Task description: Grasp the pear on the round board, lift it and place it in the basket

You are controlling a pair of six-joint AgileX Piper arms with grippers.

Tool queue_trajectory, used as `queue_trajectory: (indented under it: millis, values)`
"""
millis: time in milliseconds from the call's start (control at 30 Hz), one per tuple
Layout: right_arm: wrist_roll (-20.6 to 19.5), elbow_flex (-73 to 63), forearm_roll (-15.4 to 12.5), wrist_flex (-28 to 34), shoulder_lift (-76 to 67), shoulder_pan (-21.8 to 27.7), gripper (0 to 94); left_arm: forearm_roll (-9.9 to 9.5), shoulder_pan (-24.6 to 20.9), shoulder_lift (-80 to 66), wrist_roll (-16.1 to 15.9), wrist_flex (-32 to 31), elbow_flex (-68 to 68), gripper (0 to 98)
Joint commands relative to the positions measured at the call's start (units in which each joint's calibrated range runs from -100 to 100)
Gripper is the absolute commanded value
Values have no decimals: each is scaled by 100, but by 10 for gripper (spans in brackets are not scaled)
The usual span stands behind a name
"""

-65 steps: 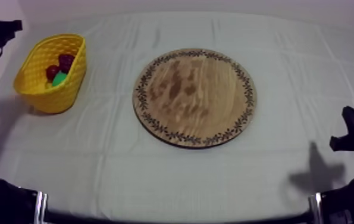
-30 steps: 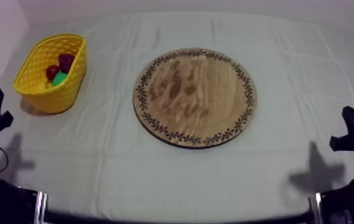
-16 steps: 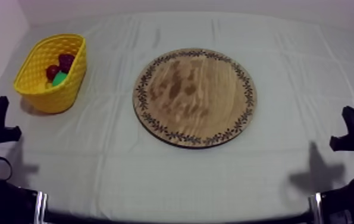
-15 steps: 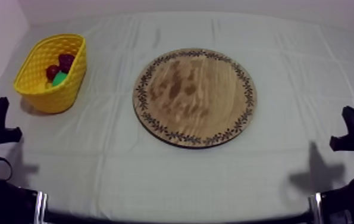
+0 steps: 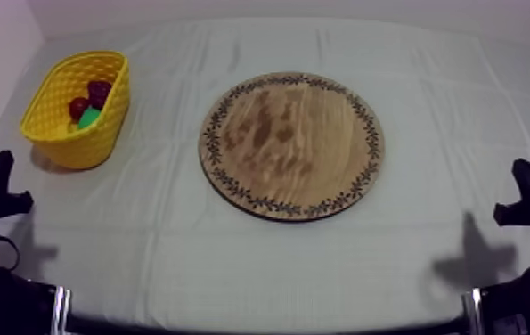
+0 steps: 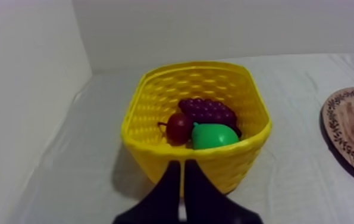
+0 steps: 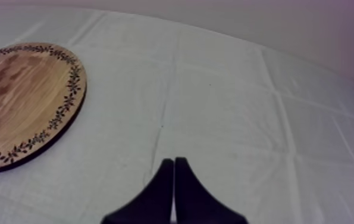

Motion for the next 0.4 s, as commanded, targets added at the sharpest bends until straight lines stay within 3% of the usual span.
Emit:
queue_trajectory:
  millis: [0, 367]
  values:
    - [-1, 5, 1, 3, 1, 0, 5, 9, -2, -1, 36, 21, 0, 0]
    - [-1, 5, 1, 3, 1, 0, 5, 28, -2, -1, 73, 45, 0, 0]
